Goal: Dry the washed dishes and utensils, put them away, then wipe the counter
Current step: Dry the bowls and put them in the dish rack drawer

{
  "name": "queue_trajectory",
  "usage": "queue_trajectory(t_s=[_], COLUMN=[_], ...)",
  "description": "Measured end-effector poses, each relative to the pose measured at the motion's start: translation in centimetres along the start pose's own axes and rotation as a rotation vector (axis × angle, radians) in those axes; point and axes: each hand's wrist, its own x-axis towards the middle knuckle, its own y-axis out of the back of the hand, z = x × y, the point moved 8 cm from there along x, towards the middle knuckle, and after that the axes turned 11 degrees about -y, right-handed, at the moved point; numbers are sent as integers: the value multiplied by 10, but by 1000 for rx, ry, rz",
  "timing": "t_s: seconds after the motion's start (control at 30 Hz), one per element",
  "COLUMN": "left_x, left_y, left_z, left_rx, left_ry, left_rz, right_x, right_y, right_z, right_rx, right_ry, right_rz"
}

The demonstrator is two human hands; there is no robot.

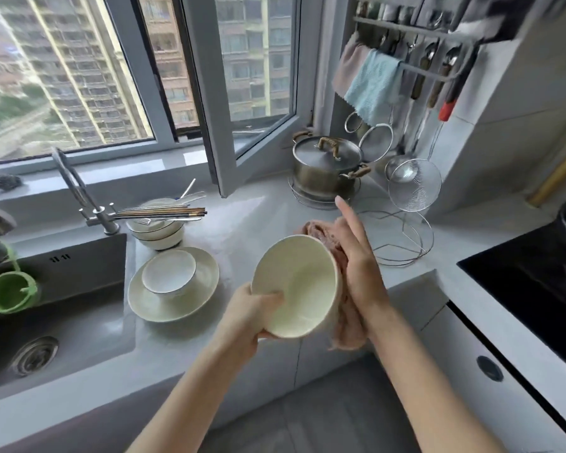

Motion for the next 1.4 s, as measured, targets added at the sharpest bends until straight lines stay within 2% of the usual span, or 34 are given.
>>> queue_trajectory(t_s=[0.07, 0.13, 0.3, 0.4, 0.5, 0.6, 0.67, 0.8, 0.87, 1.0, 1.17, 1.27, 1.4], left_x=[-14, -28, -65, -97, -137, -172, -187, -229, -252, -306, -369, -410, -475], left_y=[-7, -13, -16, -16, -15, -10, -11, -40, -64, -129, -220, -290, -384], left_z=[0, -2, -1, -3, -12, -35, -58, -111, -130, -154, -184, -213, -260], left_rx=[125, 156, 96, 110, 133, 128, 111, -111, -96, 5, 221, 306, 441], left_ry=[-13, -27, -222, -354, -459, -445, -355, -42, 31, 34, -70, 11, 181], left_rz=[8, 50, 242, 333, 380, 386, 340, 118, -19, -259, -515, -769, -1105], right_x=[-4, -20, -69, -105, -157, -221, -270, -354, -387, -437, -519, -581, -675], right_y=[4, 10, 34, 40, 40, 52, 69, 112, 132, 176, 254, 311, 399], right_z=[10, 18, 61, 80, 104, 130, 136, 126, 115, 109, 120, 134, 147], right_rx=[130, 194, 458, 465, 503, 543, 379, -293, -413, -303, -138, -51, -57], right_ry=[-287, -399, -417, -351, -391, -367, -371, -331, -323, -377, -417, -426, -489], right_rz=[-134, -138, 25, 115, 208, 303, 355, 307, 290, 286, 571, 732, 910])
